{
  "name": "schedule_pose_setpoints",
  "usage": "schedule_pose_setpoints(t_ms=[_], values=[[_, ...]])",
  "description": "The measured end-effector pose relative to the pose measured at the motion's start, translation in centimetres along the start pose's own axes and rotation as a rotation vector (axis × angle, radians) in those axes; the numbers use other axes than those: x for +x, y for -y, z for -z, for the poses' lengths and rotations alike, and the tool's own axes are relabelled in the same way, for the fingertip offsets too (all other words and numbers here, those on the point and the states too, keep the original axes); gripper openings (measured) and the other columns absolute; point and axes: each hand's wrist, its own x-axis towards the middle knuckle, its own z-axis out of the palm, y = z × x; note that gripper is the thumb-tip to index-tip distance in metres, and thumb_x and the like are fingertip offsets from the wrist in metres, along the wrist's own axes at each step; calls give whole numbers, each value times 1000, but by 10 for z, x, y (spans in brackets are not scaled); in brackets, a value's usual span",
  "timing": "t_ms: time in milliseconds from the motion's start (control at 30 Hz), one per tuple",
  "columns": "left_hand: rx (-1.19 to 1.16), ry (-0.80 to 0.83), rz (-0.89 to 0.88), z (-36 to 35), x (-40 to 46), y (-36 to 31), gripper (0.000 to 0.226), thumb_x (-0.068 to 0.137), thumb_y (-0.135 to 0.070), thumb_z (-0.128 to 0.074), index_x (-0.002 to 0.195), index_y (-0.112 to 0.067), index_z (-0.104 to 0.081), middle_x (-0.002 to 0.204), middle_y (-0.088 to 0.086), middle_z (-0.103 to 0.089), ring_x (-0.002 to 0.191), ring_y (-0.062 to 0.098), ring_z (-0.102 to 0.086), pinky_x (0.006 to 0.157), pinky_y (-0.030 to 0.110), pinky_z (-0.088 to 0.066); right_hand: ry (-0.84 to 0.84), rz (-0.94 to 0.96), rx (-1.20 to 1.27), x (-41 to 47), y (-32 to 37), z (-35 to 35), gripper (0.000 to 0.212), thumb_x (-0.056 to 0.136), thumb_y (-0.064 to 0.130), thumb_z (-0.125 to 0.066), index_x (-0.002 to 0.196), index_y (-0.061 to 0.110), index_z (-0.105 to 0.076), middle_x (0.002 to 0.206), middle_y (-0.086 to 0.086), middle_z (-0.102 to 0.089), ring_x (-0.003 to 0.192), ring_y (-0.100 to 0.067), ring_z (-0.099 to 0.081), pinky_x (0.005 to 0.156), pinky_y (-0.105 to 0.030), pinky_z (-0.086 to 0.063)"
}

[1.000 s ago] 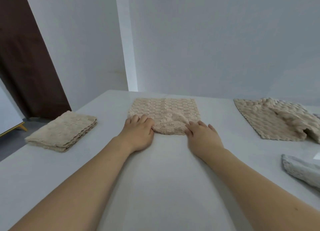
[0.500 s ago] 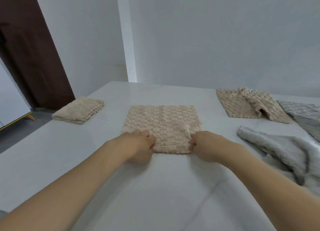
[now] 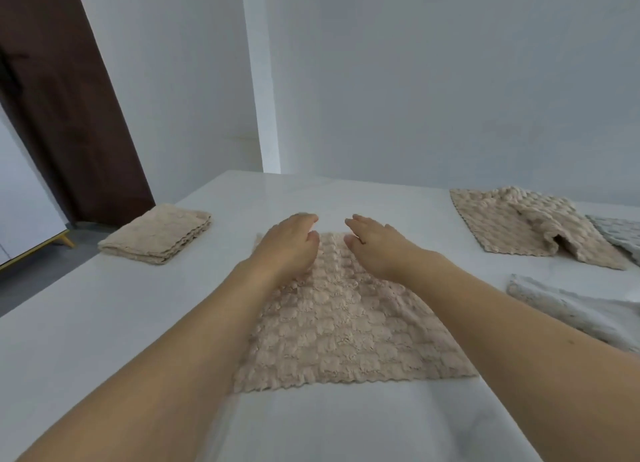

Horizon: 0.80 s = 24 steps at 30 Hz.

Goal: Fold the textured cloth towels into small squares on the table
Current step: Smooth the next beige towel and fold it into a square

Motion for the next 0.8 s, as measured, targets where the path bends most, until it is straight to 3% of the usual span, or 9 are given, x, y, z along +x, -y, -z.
schedule_pose_setpoints(t_ms=[67,133,333,467,600,800], values=[[168,80,13,-29,8,15,54,104,-40,-19,156,-26,-15,165,-4,-8,151,16,-6,122,43,-5,21,-21,-23,21,-6,-24,53,104,40,-15,155,24,-10,163,2,-3,150,-17,0,121,-41,1],[235,107,47,-42,19,28,57,102,-46,-14,157,-31,-8,165,-9,-1,151,15,2,122,45,2,29,-61,-73,32,-14,-43,54,102,45,-11,155,32,-7,163,5,0,150,-18,2,120,-45,4],[285,118,70,-30,34,58,58,102,-47,-10,157,-30,-4,165,-8,1,151,15,4,122,41,3,26,-78,-87,44,-28,-51,54,101,47,-6,154,37,-1,162,9,6,149,-15,8,120,-44,7],[272,129,93,-34,40,39,58,103,-41,-13,157,-23,-3,165,-4,1,151,18,4,122,44,4,19,-80,-90,49,-28,-52,54,101,46,-7,154,37,-1,162,9,6,149,-15,7,120,-44,7],[258,102,66,-44,38,27,58,103,-44,-11,157,-27,-3,165,-9,2,151,14,6,122,43,3,22,-89,-104,46,-28,-51,54,101,45,-7,154,35,0,162,9,6,149,-14,8,120,-43,7],[261,117,113,-26,28,72,58,103,-48,-10,157,-28,-2,164,-10,3,151,12,5,122,37,1,41,-103,-123,36,-56,-41,55,102,47,-7,155,32,2,162,10,7,149,-11,7,121,-39,4]])
